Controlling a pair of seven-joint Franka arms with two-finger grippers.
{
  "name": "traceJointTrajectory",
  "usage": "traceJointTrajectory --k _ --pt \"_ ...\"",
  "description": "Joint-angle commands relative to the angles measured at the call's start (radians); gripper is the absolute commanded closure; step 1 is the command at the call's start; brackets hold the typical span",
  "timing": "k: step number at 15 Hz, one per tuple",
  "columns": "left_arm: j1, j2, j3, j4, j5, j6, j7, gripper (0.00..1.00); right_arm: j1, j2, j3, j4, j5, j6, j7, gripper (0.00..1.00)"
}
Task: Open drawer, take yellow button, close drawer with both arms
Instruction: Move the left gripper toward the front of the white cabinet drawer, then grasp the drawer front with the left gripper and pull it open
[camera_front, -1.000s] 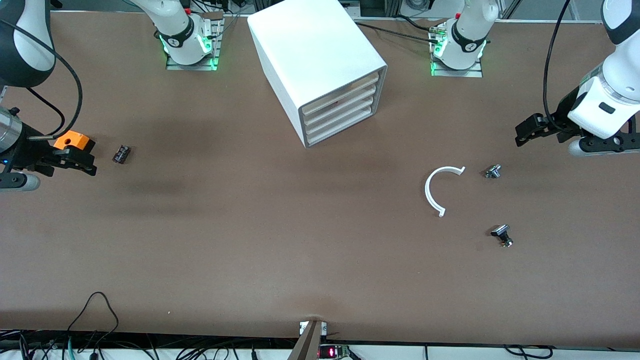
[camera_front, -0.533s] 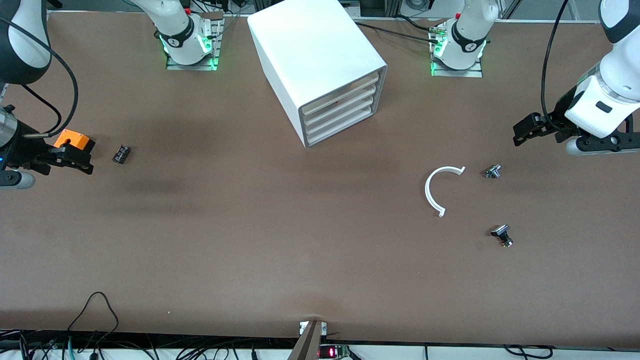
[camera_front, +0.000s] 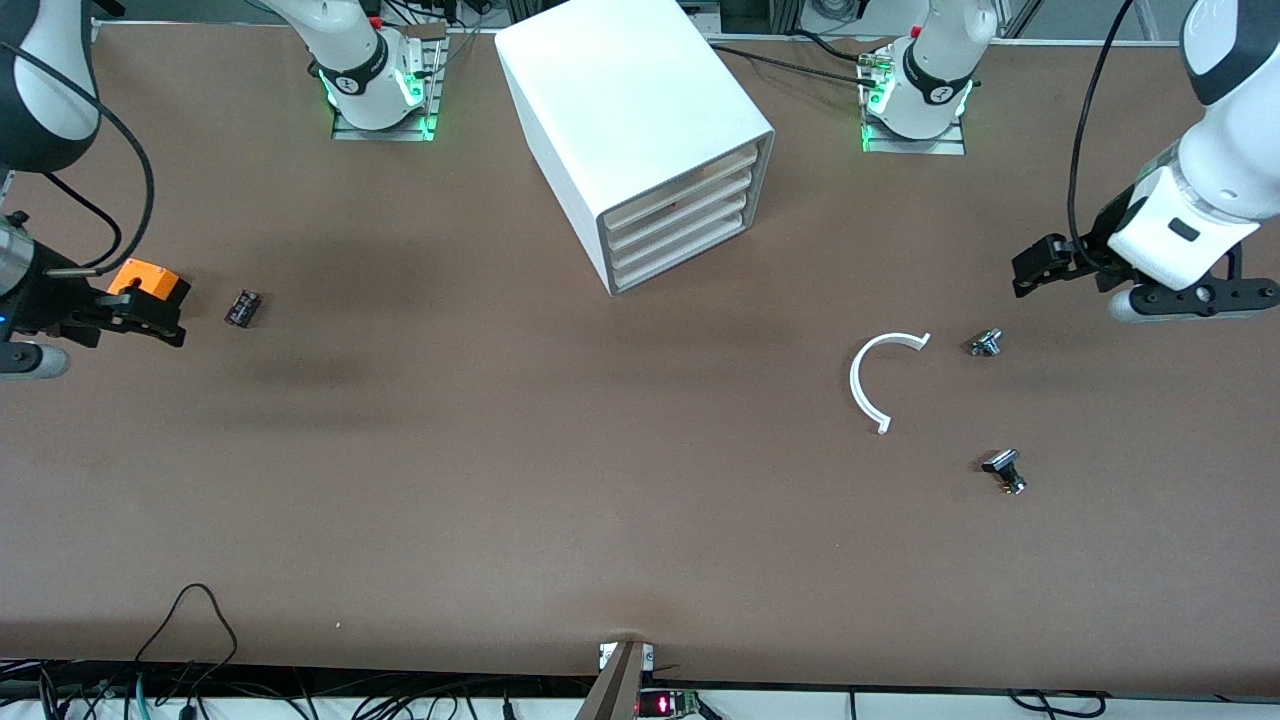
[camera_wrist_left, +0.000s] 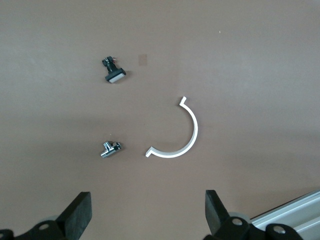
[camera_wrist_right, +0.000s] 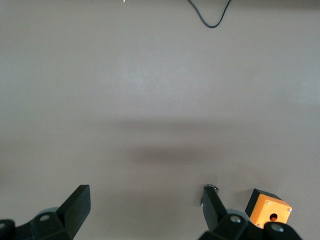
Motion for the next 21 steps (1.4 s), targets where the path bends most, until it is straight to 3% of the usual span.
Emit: traceJointTrajectory --k 1,3,8,16,21 --pt "0.000 0.069 -0.014 0.012 0.003 -0.037 0.023 0.00 0.018 0.023 0.001 -0.002 -0.006 -0.014 -0.019 0.00" --pt "0.004 0.079 -0.029 -0.016 -0.044 -0.053 0.063 0.00 0.012 0.025 -0.003 0.005 -0.005 -0.009 -0.022 0.00" --pt "0.011 0.115 -0.031 -0.181 -0.384 -0.049 0.150 0.00 -0.022 0.008 -0.008 0.010 0.006 -0.003 -0.028 0.00" --pt "0.011 0.190 -0.034 -0.502 -0.888 -0.017 0.622 0.00 -0.022 -0.007 -0.011 0.013 0.003 -0.008 -0.028 0.00" --pt "0.011 0.198 -0.122 -0.596 -1.048 -0.020 0.727 0.01 -0.025 -0.012 -0.008 0.012 0.029 -0.008 -0.028 0.00"
